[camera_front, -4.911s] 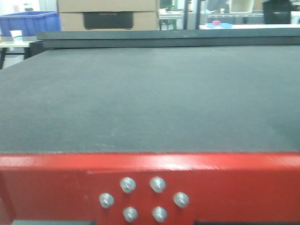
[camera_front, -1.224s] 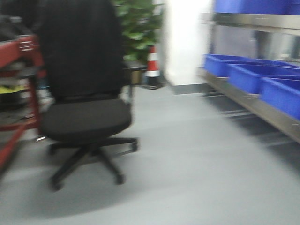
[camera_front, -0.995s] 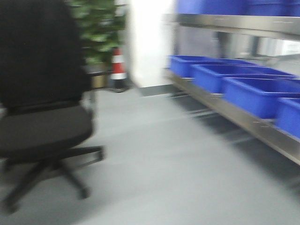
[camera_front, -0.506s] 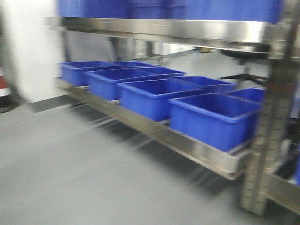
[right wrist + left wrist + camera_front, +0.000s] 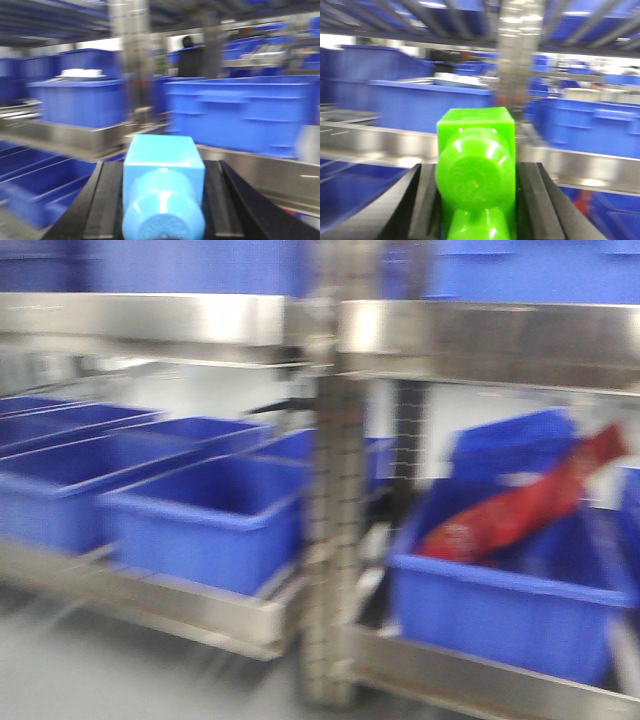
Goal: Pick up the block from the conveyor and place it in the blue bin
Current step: 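Drive toward the shelf of blue bins while holding both blocks, then move both held blocks over the open blue bin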
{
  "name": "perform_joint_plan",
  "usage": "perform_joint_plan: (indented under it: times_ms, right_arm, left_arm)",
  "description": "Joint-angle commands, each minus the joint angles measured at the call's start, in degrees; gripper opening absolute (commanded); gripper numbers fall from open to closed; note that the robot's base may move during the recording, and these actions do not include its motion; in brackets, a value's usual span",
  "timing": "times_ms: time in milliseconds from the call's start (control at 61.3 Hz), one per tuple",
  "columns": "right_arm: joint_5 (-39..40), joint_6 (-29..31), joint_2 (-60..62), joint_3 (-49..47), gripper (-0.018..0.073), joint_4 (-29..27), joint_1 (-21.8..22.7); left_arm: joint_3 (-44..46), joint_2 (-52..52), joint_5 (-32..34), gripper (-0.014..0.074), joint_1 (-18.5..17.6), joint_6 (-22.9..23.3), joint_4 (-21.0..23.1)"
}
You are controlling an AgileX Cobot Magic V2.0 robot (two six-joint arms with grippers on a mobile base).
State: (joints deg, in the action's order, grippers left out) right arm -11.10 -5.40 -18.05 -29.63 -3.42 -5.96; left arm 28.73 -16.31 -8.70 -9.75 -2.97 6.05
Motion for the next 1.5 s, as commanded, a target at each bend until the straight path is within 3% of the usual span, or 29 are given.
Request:
perform_joint_plan:
  times_ms: [0,1485]
  right_arm:
    - [1.3,0.4,0.1,0.1,-0.0162,0.5,0.1]
    - [1.3,0.4,0.1,0.1,-0.0162,0.5,0.1]
  left_arm:
    - [0.1,0.2,1.2,-0.0111,-0.2,0.1,-0.1]
    - [0.1,0.2,1.2,-0.0111,-0.2,0.1,-0.1]
